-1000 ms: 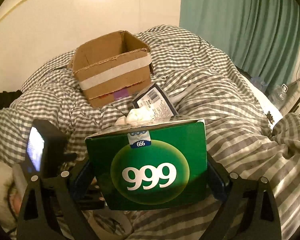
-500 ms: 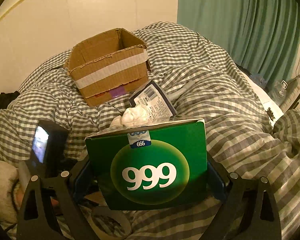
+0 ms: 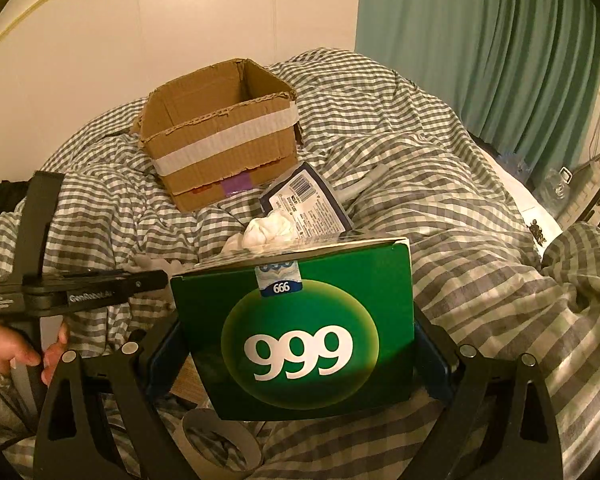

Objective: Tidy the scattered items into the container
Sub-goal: 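Carry both items over the cardboard box and release the white toy from the left tool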

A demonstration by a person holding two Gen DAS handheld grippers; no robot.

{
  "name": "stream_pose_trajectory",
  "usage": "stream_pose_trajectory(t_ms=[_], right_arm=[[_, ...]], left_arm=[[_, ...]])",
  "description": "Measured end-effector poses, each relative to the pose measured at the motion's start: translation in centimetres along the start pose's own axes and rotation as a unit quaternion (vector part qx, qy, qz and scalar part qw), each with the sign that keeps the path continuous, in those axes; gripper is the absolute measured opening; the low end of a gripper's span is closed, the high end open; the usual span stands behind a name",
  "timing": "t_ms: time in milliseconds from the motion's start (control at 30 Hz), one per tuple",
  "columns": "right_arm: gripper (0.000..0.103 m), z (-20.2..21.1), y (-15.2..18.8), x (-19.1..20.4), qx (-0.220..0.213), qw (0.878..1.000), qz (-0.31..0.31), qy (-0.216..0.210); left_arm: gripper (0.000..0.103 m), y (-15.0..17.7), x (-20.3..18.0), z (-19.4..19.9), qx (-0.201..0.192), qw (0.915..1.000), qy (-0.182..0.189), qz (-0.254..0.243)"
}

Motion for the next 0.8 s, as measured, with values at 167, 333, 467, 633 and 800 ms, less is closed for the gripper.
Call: stream_pose_trajectory(t_ms=[167,333,467,633,800], right_arm=[[0.095,0.1,0.1,0.0,-0.002,1.000,0.000,0.000],[0.095,0.4,-0.7,0.3,-0.012,1.000,0.005,-0.004],[0.095,1.0,-3.1,0.7,-0.029,0.999,0.021,-0.012],[0.095,2.0,-8.2,1.2,-0.064,0.997,0.036,-0.032],[0.095,2.7,-15.2,1.4,-0.108,0.992,0.050,-0.044]], left_arm=[[0.042,-0.1,-0.2,0.4,-0.011,0.9999,-0.002,-0.006],[0.042,-1.7,-2.1,2.5,-0.046,0.9986,0.006,-0.027],[0.042,-4.6,-4.0,5.0,-0.085,0.9953,0.021,-0.041],[0.042,-9.3,-5.6,8.2,-0.135,0.9891,0.041,-0.039],[0.042,-14.7,-6.2,10.6,-0.175,0.9826,0.055,-0.028]])
Point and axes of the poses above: each gripper's, at about its wrist camera, not at the fingertips, and z roughly against the way its jaws point, x to its left, y to its underside, the point moved 10 cm from there along -z, roughly the way its jaws point, and after that the axes turned 10 degrees about z, right-handed, at the moved point
